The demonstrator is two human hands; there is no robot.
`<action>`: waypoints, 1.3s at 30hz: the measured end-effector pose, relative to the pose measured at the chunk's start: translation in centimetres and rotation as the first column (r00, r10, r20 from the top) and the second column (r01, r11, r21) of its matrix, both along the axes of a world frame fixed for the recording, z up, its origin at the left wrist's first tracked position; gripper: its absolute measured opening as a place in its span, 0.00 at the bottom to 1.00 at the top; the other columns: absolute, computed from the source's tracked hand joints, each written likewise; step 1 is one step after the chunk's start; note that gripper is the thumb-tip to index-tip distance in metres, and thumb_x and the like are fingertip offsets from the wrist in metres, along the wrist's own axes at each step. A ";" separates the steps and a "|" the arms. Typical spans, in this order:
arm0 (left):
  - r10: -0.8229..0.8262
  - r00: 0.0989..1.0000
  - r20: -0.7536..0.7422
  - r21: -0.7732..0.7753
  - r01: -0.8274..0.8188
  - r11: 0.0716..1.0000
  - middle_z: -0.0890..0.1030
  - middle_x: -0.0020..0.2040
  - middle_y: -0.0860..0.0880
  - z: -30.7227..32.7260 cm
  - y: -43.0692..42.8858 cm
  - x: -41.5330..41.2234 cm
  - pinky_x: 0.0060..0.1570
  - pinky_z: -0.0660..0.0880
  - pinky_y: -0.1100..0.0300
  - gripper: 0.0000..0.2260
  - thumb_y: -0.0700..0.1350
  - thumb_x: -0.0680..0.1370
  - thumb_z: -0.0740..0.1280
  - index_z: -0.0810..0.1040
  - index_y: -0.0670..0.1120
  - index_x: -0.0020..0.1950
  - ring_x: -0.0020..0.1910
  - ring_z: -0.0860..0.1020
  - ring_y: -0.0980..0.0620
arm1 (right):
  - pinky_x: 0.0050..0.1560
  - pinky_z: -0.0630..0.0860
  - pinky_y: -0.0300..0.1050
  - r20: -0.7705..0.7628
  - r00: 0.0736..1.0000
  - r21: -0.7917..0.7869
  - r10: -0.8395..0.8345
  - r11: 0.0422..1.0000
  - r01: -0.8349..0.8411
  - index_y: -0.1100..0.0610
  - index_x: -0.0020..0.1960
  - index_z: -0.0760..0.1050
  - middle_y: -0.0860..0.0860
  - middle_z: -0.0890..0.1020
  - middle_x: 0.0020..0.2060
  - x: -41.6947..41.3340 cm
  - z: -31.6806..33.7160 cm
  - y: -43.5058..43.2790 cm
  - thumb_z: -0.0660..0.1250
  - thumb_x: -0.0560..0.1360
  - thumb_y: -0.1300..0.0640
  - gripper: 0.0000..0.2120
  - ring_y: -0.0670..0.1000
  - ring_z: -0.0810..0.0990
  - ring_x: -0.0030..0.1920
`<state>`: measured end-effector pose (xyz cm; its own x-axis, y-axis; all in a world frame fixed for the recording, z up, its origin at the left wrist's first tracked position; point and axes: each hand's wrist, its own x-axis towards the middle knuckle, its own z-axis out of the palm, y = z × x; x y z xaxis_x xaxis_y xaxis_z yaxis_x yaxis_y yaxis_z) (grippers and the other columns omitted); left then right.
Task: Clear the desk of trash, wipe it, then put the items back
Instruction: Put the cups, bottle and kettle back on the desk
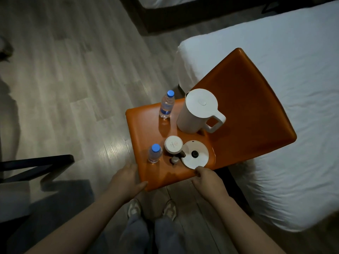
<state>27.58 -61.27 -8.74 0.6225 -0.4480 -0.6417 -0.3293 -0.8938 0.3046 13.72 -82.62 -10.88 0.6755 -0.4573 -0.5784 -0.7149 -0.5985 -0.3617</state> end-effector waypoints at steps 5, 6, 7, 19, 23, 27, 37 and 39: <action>0.098 0.994 -0.051 -0.110 -0.103 0.989 0.72 0.68 0.50 -5.0 -2.0 1.9 0.60 0.74 0.52 0.41 0.66 0.66 0.73 0.62 0.54 0.73 0.64 0.73 0.49 | 0.52 0.77 0.48 -0.041 0.999 -0.005 -0.036 0.999 0.036 0.55 0.65 0.72 0.54 0.79 0.56 2.0 -4.3 -2.3 0.64 0.77 0.52 0.17 0.55 0.79 0.54; 0.123 0.990 -0.066 -0.144 -0.131 0.981 0.72 0.68 0.52 -6.5 -2.2 2.3 0.59 0.76 0.50 0.44 0.70 0.62 0.73 0.61 0.57 0.73 0.63 0.74 0.50 | 0.53 0.77 0.48 -0.038 0.998 -0.005 -0.053 0.999 0.053 0.55 0.65 0.71 0.54 0.79 0.58 2.4 -5.3 -2.7 0.64 0.77 0.51 0.18 0.55 0.78 0.56; 0.136 0.988 -0.077 -0.174 -0.148 0.974 0.71 0.68 0.54 -8.7 -2.1 2.6 0.58 0.77 0.48 0.47 0.73 0.59 0.72 0.59 0.60 0.73 0.63 0.74 0.51 | 0.53 0.77 0.48 -0.040 0.997 -0.002 -0.072 0.997 0.072 0.55 0.66 0.71 0.54 0.78 0.59 2.8 -6.1 -3.2 0.64 0.78 0.51 0.18 0.55 0.78 0.56; 0.439 0.895 -0.076 -0.350 -0.436 0.829 0.77 0.59 0.52 -16.8 -6.0 3.2 0.56 0.78 0.49 0.43 0.71 0.55 0.73 0.70 0.53 0.65 0.57 0.77 0.52 | 0.51 0.75 0.44 -0.053 0.997 -0.005 -0.049 0.999 0.049 0.55 0.67 0.70 0.54 0.79 0.59 6.2 -14.0 -5.3 0.65 0.77 0.52 0.19 0.54 0.78 0.57; 0.470 0.877 -0.101 -0.394 -0.469 0.790 0.78 0.57 0.50 -17.8 -6.7 3.5 0.57 0.77 0.52 0.40 0.64 0.57 0.77 0.72 0.49 0.65 0.56 0.77 0.51 | 0.55 0.75 0.47 -0.051 0.997 0.042 -0.052 0.998 0.054 0.55 0.68 0.69 0.54 0.78 0.61 7.2 -15.8 -5.2 0.66 0.77 0.52 0.21 0.55 0.77 0.59; 0.483 0.870 -0.097 -0.442 -0.472 0.762 0.80 0.53 0.50 -18.9 -6.9 3.6 0.53 0.78 0.56 0.33 0.55 0.61 0.80 0.74 0.47 0.61 0.53 0.78 0.51 | 0.54 0.75 0.48 -0.056 0.996 0.064 -0.076 0.995 0.080 0.55 0.66 0.69 0.56 0.76 0.60 8.0 -17.3 -4.9 0.67 0.76 0.52 0.21 0.56 0.76 0.57; 0.502 0.859 -0.104 -0.537 -0.473 0.699 0.81 0.48 0.53 -18.8 -5.8 3.7 0.45 0.77 0.63 0.21 0.51 0.65 0.79 0.76 0.53 0.54 0.47 0.79 0.56 | 0.46 0.74 0.43 -0.024 0.986 0.157 -0.167 0.973 0.168 0.58 0.53 0.75 0.55 0.80 0.50 9.5 -19.3 -3.7 0.67 0.76 0.56 0.08 0.53 0.78 0.50; 0.501 0.859 -0.109 -0.539 -0.474 0.696 0.81 0.48 0.55 -18.5 -5.1 3.7 0.45 0.77 0.63 0.20 0.51 0.65 0.79 0.77 0.54 0.54 0.47 0.79 0.57 | 0.44 0.71 0.41 -0.015 0.983 0.184 -0.183 0.966 0.183 0.57 0.50 0.74 0.54 0.80 0.48 9.7 -19.1 -3.5 0.65 0.78 0.56 0.05 0.52 0.77 0.48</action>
